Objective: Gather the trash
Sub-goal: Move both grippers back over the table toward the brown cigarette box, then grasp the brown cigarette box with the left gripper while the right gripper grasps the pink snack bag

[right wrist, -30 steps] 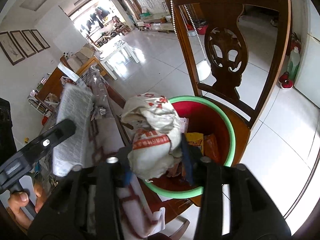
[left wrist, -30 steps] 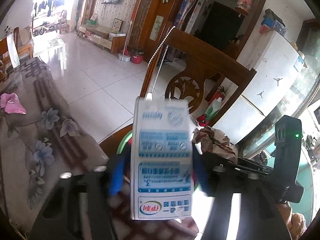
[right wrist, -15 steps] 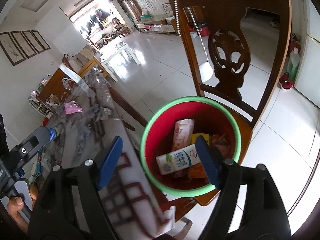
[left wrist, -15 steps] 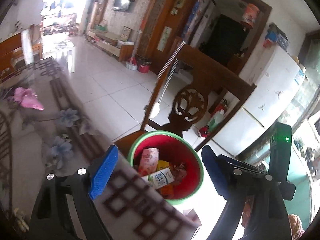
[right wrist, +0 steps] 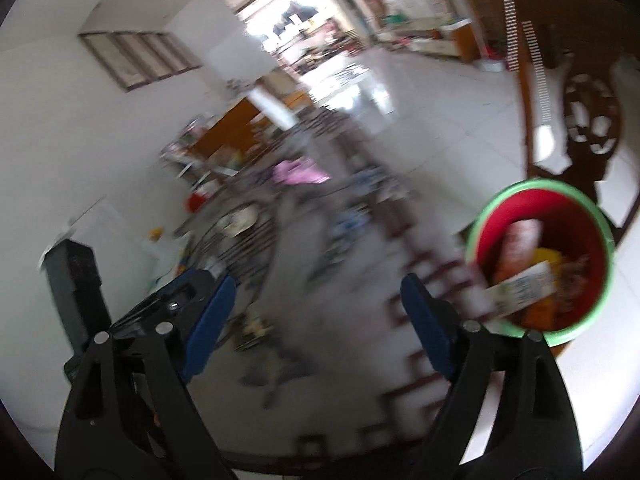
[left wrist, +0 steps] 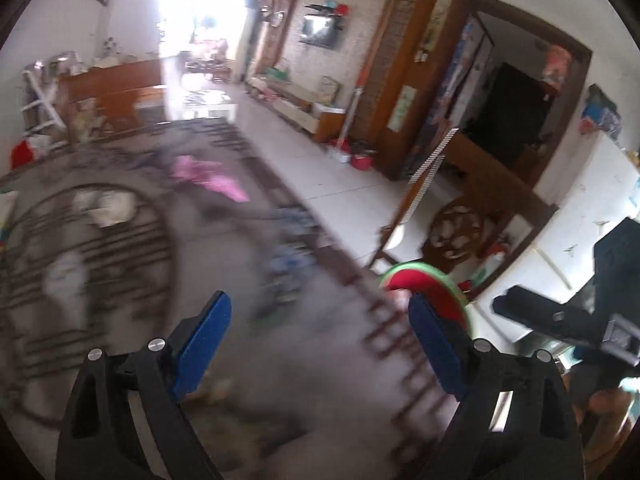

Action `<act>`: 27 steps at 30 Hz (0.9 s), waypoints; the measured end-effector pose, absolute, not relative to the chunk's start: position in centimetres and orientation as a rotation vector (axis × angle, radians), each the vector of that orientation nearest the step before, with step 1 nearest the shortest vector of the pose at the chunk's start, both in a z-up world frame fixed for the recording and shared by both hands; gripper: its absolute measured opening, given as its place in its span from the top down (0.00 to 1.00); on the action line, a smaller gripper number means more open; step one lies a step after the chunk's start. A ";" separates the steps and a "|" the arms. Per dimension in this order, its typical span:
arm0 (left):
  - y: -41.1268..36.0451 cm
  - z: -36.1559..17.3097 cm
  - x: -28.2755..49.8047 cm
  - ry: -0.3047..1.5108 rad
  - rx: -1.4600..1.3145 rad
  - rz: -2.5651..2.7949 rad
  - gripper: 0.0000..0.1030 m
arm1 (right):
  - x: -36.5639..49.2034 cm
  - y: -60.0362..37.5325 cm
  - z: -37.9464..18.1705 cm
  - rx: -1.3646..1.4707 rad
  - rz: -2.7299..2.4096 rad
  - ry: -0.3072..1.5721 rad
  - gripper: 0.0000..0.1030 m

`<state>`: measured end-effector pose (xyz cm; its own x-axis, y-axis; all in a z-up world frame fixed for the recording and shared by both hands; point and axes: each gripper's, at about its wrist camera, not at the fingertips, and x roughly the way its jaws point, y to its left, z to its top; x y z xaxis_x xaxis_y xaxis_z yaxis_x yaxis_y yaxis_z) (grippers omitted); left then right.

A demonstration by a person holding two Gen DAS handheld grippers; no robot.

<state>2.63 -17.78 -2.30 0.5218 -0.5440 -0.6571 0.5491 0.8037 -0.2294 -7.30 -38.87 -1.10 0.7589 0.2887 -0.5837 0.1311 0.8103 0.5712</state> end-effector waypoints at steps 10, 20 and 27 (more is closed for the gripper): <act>-10.2 -7.8 5.0 0.921 0.193 -0.547 0.16 | -6.7 -36.0 -2.2 0.580 0.090 0.781 0.17; -15.2 -12.1 5.8 0.967 0.482 -0.608 0.18 | -6.6 -36.0 -2.5 0.580 0.113 0.782 0.17; -15.1 -13.6 7.2 1.086 0.437 -0.653 0.26 | -6.3 -35.8 -2.7 0.577 0.124 0.796 0.17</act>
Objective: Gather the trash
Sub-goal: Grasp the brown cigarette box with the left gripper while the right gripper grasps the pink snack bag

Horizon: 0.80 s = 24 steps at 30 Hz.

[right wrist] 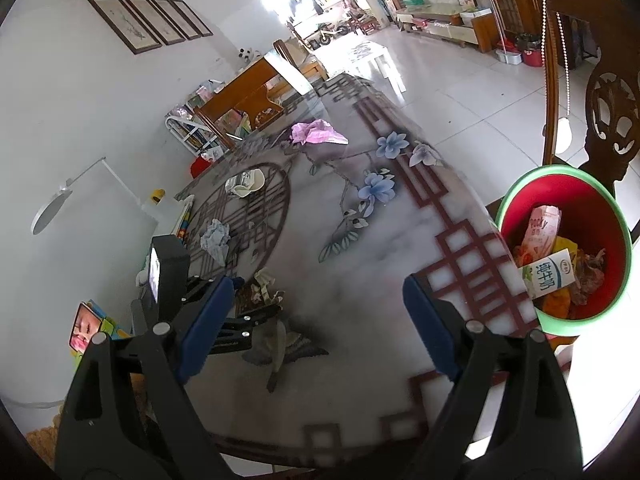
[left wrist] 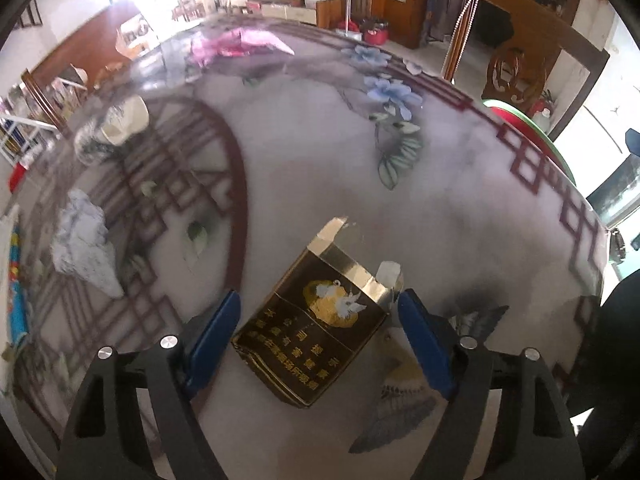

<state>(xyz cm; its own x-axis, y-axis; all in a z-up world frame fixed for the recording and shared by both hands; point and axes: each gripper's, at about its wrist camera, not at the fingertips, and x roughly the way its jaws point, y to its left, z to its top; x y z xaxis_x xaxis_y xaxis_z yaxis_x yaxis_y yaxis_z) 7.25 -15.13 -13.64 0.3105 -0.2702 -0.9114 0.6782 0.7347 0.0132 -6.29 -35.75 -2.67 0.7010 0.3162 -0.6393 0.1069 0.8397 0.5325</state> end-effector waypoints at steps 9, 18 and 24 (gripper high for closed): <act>-12.7 -12.3 7.1 1.084 0.267 -0.658 0.46 | -5.6 -35.5 -3.0 0.562 0.137 0.844 0.17; -4.1 -10.4 4.7 1.036 -0.042 -0.500 0.47 | 4.4 -32.9 -4.6 0.388 0.186 0.994 0.17; -3.7 -11.5 6.2 1.067 -0.078 -0.502 0.47 | 16.9 -30.5 -6.5 0.217 0.069 1.029 0.17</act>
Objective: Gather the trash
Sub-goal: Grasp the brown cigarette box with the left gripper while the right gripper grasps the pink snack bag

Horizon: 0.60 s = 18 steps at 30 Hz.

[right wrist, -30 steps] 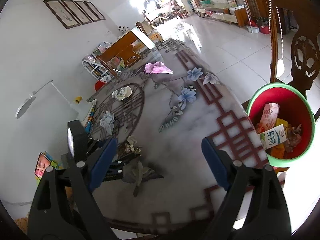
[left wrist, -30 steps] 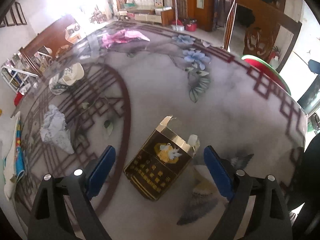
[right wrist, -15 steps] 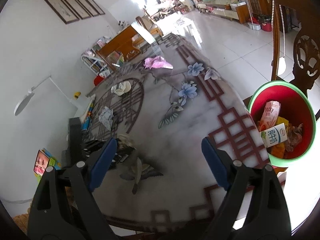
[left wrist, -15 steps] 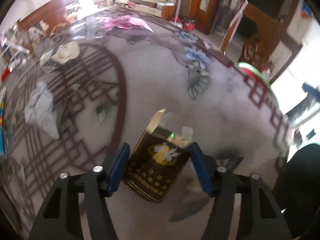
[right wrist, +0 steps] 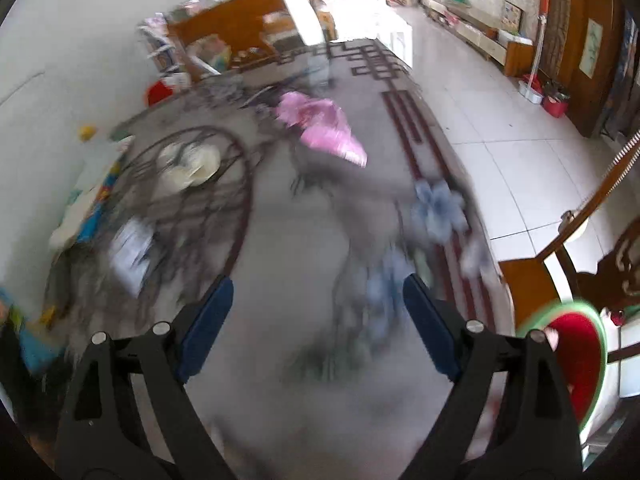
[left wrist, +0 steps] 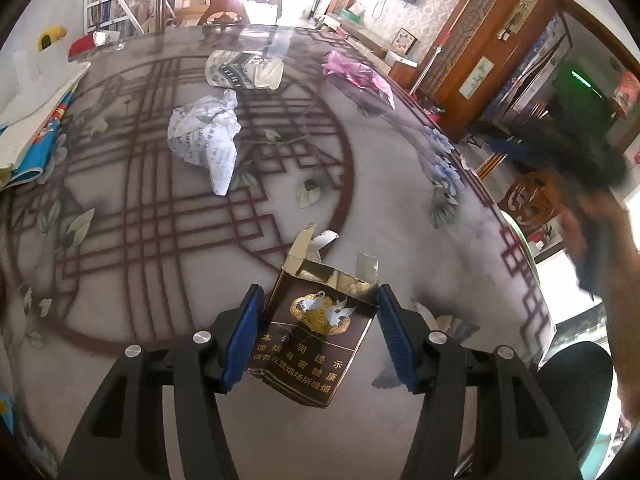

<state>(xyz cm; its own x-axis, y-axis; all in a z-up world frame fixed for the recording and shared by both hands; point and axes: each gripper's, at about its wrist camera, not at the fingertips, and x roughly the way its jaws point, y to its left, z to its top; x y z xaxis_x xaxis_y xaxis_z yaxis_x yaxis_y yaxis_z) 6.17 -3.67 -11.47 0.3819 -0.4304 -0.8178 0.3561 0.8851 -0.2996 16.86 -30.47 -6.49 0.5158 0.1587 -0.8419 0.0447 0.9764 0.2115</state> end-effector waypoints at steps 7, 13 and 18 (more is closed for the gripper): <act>-4.4 -12.5 6.5 1.110 -0.030 -0.495 0.46 | 29.3 -32.1 -10.4 0.247 -0.115 1.057 0.17; -4.3 -12.8 6.8 1.129 -0.064 -0.504 0.45 | 33.4 -31.8 -13.3 0.364 -0.148 1.082 0.22; -4.1 -13.5 7.0 1.163 -0.110 -0.500 0.45 | 34.4 -30.4 -13.2 0.397 -0.081 1.045 0.26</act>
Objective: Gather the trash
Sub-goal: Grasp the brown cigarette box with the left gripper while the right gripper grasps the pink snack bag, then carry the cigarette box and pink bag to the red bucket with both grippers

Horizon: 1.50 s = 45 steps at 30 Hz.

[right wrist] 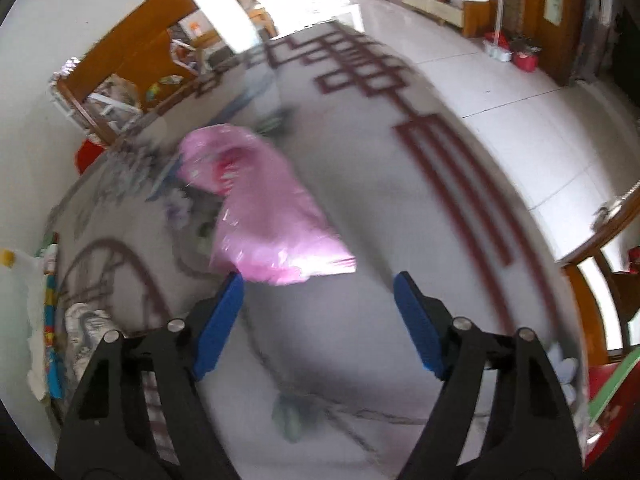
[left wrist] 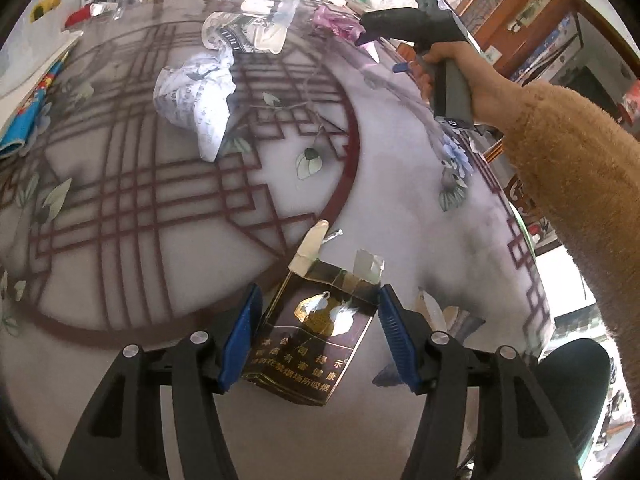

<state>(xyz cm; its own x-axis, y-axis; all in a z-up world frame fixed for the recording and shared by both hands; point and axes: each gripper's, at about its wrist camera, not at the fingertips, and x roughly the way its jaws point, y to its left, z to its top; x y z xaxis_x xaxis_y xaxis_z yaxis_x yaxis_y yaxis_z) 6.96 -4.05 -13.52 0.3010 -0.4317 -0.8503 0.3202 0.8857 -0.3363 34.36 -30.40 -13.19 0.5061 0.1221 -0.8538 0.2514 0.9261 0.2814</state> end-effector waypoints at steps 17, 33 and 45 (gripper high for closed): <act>-4.3 -14.4 6.8 1.179 -0.163 -0.521 0.39 | 40.0 -27.7 -11.7 0.177 -0.115 1.014 0.35; -4.5 -13.6 6.9 1.129 -0.157 -0.511 0.44 | 26.1 -24.6 -9.6 0.130 0.140 1.065 0.78; -4.4 -13.0 6.8 1.086 -0.122 -0.466 0.44 | 8.1 -24.5 -7.8 0.256 0.260 1.150 0.78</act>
